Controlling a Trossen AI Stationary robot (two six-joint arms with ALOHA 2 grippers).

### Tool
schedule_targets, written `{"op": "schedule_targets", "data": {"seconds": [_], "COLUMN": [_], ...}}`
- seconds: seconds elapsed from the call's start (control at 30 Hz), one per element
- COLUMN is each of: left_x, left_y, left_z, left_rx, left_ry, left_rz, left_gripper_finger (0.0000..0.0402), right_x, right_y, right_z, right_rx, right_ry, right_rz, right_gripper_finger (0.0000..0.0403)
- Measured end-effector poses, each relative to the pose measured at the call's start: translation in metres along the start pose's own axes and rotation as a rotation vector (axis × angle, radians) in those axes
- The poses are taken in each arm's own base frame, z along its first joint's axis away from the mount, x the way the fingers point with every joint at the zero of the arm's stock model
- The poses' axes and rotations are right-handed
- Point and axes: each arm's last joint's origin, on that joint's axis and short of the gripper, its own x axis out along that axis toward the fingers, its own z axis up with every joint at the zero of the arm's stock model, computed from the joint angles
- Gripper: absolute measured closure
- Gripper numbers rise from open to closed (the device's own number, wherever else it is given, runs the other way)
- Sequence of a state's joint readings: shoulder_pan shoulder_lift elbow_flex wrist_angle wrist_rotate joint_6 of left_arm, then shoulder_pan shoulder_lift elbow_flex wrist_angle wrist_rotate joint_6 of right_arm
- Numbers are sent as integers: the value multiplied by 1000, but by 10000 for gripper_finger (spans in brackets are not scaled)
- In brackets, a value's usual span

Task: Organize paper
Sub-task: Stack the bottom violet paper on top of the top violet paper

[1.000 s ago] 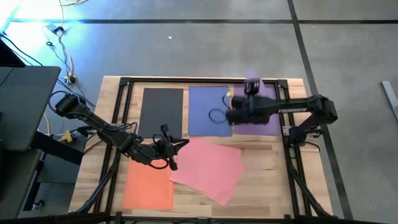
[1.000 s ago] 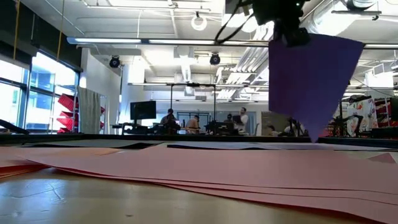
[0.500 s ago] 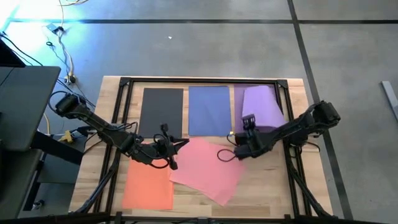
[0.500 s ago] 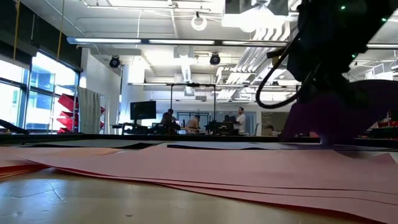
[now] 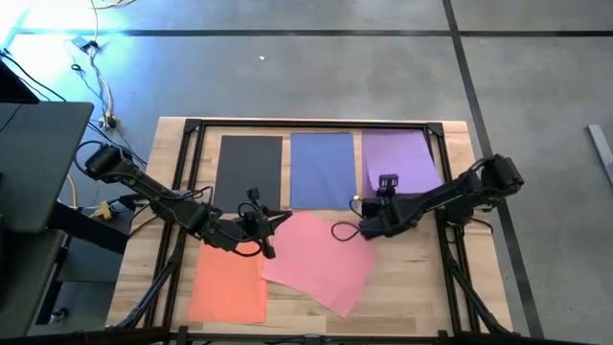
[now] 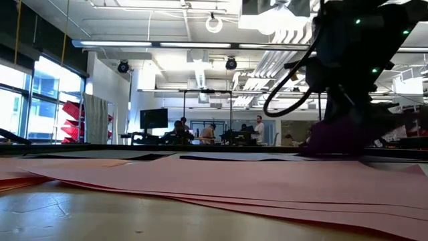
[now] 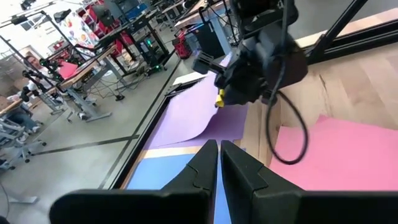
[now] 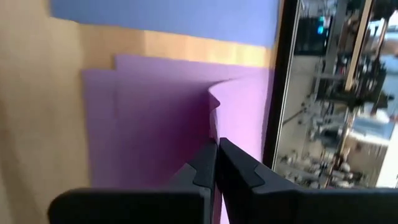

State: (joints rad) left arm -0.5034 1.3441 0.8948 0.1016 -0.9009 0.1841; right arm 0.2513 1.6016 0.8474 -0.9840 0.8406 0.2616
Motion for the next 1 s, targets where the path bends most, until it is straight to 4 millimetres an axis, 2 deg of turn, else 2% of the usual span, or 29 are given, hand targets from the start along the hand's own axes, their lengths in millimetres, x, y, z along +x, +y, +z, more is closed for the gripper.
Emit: {"op": "schedule_targets", "data": {"seconds": [0.43,0.77,0.87,1.0], "left_x": [0,0,0,0], "left_y": [0,0,0,-1], "left_z": [-1,-1,-1,-1], "left_rx": [7,-1,-1,-3], "left_ry": [6,5,5,10], "left_rz": [-1,-2,-2,-3], "left_gripper_finger": [402,402,402,402], "right_x": [10,14,14,9], "right_y": [-3,-6,-4,-1], "right_z": [13,14,15,15], "right_rx": [176,246,253,243], "right_ry": [-33,-1,1,-18], "right_rz": [132,191,238,253], "right_gripper_finger": [403,400,379,317]}}
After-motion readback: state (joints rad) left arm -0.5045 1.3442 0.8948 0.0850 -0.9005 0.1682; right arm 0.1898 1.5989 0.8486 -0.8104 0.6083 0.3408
